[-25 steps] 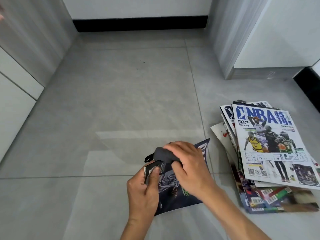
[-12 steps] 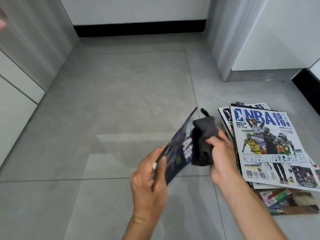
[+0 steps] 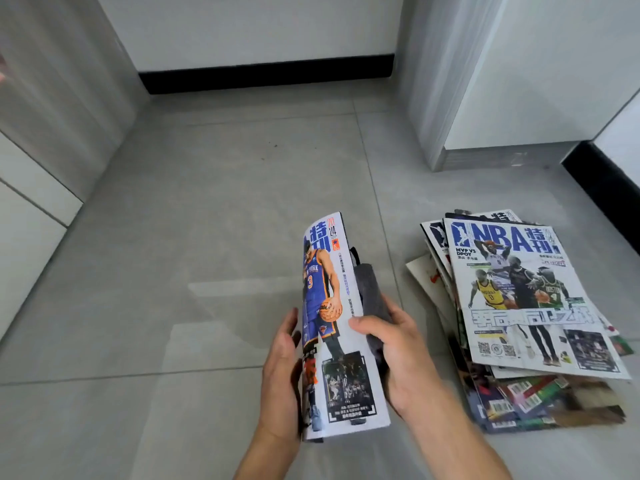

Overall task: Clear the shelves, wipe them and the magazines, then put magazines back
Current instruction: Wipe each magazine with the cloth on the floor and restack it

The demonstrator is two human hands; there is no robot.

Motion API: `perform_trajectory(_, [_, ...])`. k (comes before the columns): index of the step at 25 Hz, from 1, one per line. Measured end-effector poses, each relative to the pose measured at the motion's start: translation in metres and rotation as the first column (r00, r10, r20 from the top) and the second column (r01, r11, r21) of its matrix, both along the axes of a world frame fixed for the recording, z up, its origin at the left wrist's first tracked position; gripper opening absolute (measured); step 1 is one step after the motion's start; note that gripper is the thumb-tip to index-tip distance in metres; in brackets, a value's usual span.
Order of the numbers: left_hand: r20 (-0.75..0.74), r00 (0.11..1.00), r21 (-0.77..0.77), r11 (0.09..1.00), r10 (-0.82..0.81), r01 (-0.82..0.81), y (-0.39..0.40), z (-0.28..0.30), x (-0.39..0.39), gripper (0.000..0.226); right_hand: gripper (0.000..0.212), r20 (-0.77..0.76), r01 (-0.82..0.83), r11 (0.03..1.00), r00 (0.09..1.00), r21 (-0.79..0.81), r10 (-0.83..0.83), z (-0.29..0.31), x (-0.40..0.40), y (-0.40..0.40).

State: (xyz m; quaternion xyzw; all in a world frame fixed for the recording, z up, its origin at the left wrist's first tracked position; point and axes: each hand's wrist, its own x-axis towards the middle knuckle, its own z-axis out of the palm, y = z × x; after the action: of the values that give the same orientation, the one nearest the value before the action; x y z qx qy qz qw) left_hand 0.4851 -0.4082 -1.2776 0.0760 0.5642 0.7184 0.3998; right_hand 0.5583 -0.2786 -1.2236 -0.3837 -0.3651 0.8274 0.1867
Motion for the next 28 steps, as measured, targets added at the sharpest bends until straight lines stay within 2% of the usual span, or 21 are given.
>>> perform_trajectory(1, [0.359,0.933,-0.012,1.0,0.002,0.002,0.001,-0.003,-0.003,0.081,0.047,-0.044,-0.056,0.998,0.998,-0.043,0.054,-0.001,0.005,0.0])
perform_trajectory(2, [0.545,0.837,-0.028,0.997,-0.044,0.07,-0.001,-0.005,-0.005,0.075,0.049,-0.071,-0.101,0.993,0.993,-0.066,0.096,-0.002,0.011,0.002])
perform_trajectory(3, [0.632,0.772,-0.025,0.994,-0.07,0.11,-0.006,-0.006,-0.006,0.069,0.046,-0.076,-0.13,0.989,0.989,-0.075,0.124,-0.005,0.016,0.006])
perform_trajectory(5, [0.651,0.759,-0.031,0.999,0.004,0.021,-0.015,-0.011,-0.013,0.056,0.046,0.005,-0.134,0.989,0.991,-0.058,0.134,-0.012,0.026,0.02])
perform_trajectory(6, [0.598,0.798,-0.061,0.997,0.072,-0.044,-0.018,-0.016,-0.017,0.045,0.047,0.101,-0.12,0.993,0.988,-0.008,0.12,-0.018,0.033,0.028])
perform_trajectory(8, [0.395,0.894,-0.214,0.967,0.213,-0.136,-0.016,-0.031,-0.02,0.03,0.046,0.317,-0.131,0.975,0.946,0.181,0.069,-0.032,0.048,0.043])
perform_trajectory(10, [0.232,0.946,-0.366,0.921,0.226,-0.13,-0.007,-0.039,-0.015,0.024,0.046,0.51,-0.226,0.876,0.86,0.426,-0.026,-0.047,0.06,0.047])
perform_trajectory(12, [0.116,0.973,-0.443,0.887,0.2,-0.13,0.003,-0.041,-0.009,0.019,0.056,0.645,-0.407,0.617,0.731,0.674,-0.223,-0.064,0.07,0.041])
perform_trajectory(13, [0.072,0.981,-0.464,0.877,0.179,-0.126,0.005,-0.042,-0.007,0.017,0.066,0.634,-0.46,0.478,0.707,0.749,-0.313,-0.067,0.071,0.036])
perform_trajectory(14, [0.033,0.987,-0.494,0.861,0.156,-0.12,0.007,-0.044,-0.007,0.016,0.074,0.593,-0.455,0.405,0.729,0.793,-0.342,-0.067,0.068,0.03])
perform_trajectory(15, [0.003,0.991,-0.53,0.84,0.133,-0.111,0.006,-0.047,-0.007,0.013,0.078,0.563,-0.429,0.41,0.771,0.805,-0.297,-0.067,0.064,0.022])
perform_trajectory(16, [-0.045,0.995,-0.59,0.802,0.085,-0.095,0.004,-0.051,-0.011,0.01,0.08,0.531,-0.397,0.469,0.824,0.789,-0.196,-0.066,0.056,0.013])
perform_trajectory(17, [-0.117,0.993,-0.671,0.737,0.001,-0.08,0.001,-0.055,-0.016,0.01,0.08,0.537,-0.425,0.506,0.839,0.75,-0.091,-0.074,0.051,0.009])
perform_trajectory(18, [-0.193,0.976,-0.756,0.649,-0.106,-0.079,-0.002,-0.059,-0.02,0.014,0.08,0.569,-0.496,0.49,0.822,0.717,-0.001,-0.086,0.047,0.005])
perform_trajectory(19, [-0.25,0.949,-0.812,0.576,-0.193,-0.097,-0.005,-0.062,-0.024,0.018,0.079,0.66,-0.612,0.387,0.751,0.689,0.012,-0.099,0.045,0.003])
perform_trajectory(21, [-0.27,0.929,-0.834,0.544,-0.255,-0.093,-0.01,-0.065,-0.033,0.018,0.073,0.782,-0.782,0.11,0.583,0.614,-0.22,-0.127,0.045,0.005])
perform_trajectory(22, [-0.257,0.928,-0.835,0.545,-0.269,-0.073,-0.01,-0.065,-0.035,0.016,0.064,0.788,-0.814,0.064,0.536,0.578,-0.301,-0.137,0.047,0.003])
perform_trajectory(24, [-0.236,0.925,-0.846,0.531,-0.299,-0.045,-0.01,-0.071,-0.04,0.009,0.053,0.78,-0.83,0.026,0.513,0.557,-0.359,-0.149,0.044,-0.011])
perform_trajectory(26, [-0.23,0.923,-0.849,0.527,-0.308,-0.036,-0.011,-0.076,-0.041,0.007,0.065,0.814,-0.846,-0.002,0.515,0.534,-0.27,-0.154,0.041,-0.036])
perform_trajectory(28, [-0.227,0.928,-0.845,0.534,-0.295,-0.037,-0.012,-0.079,-0.042,0.007,0.064,0.811,-0.825,-0.149,0.565,0.546,-0.155,-0.156,0.037,-0.043])
